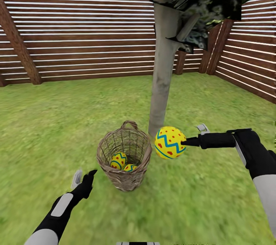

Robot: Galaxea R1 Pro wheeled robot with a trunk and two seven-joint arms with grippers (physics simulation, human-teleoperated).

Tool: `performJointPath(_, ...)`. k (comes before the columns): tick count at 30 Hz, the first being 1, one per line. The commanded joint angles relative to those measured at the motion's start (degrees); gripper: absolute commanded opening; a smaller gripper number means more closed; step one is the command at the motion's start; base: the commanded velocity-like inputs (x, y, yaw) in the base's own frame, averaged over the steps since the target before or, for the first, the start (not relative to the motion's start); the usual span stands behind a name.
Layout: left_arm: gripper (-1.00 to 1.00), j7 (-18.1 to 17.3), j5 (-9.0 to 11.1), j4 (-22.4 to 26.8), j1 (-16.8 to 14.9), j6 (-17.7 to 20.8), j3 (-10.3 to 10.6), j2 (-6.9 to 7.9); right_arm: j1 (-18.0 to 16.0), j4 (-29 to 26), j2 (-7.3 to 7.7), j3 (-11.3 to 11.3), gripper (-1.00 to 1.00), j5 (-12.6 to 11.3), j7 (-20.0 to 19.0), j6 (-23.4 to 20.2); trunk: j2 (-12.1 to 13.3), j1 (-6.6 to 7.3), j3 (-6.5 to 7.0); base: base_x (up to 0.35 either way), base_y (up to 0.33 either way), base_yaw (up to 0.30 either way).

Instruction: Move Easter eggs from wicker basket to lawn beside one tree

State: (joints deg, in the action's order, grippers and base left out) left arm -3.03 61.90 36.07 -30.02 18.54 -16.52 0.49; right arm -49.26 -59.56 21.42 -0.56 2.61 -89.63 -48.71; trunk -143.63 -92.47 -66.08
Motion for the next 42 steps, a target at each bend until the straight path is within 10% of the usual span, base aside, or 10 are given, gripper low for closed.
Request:
performJointPath(1, 1.00, -0.1, 0.4, -1.7, 0.0, -2.2, -0.3, 0.24, 0.0, 0.5, -0.04, -0.1, -1.00, 0.3, -0.4, -0.6, 0.0, 0.01, -0.01, -0.004, -0.002, -0.145)
performJointPath(6, 1.00, 0.2, 0.6, -3.4, 2.6, -1.5, -0.7, 5.41, 0.0, 2.4, -0.08, -0.1, -1.00, 0.5, -0.4, -0.5, 0.0, 0.01, 0.08, -0.001, 0.000, -0.076)
performJointPath(12, 1.00, -0.6, 0.4, -2.6, 8.8, 28.5, -0.7, 8.53, 0.0, 2.5, -0.12, 0.0, -1.00, 0.8, -0.4, -0.6, 0.0, 0.01, 0.08, 0.000, 0.000, -0.002)
performJointPath(18, 1.00, -1.5, 0.1, 11.3, 15.4, 39.2, 0.5, 8.85, 0.0, 2.8, -0.16, 0.1, -1.00, 0.8, 1.6, -0.1, 0.0, 0.01, 0.08, 0.000, 0.000, 0.000)
performJointPath(25, 1.00, -4.8, 0.2, 19.3, 17.8, 39.1, 20.9, 8.75, 0.0, 2.9, -0.15, 0.1, -1.00, 0.8, 1.8, -0.1, 0.0, 0.01, 0.08, 0.000, 0.000, 0.000)
performJointPath(30, 1.00, -5.6, -0.3, 23.2, 17.8, 38.9, 28.1, 8.95, 0.0, 2.9, -0.15, 0.1, -1.00, 0.7, 1.7, -0.1, 0.0, 0.01, 0.08, 0.000, 0.000, 0.000)
performJointPath(35, 1.00, -5.6, -9.3, 34.7, 17.6, 38.6, 33.9, 8.86, 0.0, 2.9, -0.15, 0.1, -1.00, 0.7, 1.7, 0.0, 0.0, 0.01, 0.08, 0.000, 0.000, 0.000)
performJointPath(42, 1.00, -5.6, -9.7, 37.6, 17.0, 38.1, 41.3, 8.24, 0.0, 2.9, 0.07, 0.0, -1.00, 0.7, 1.7, 0.1, 0.0, 0.01, 0.08, 0.000, 0.000, 0.000)
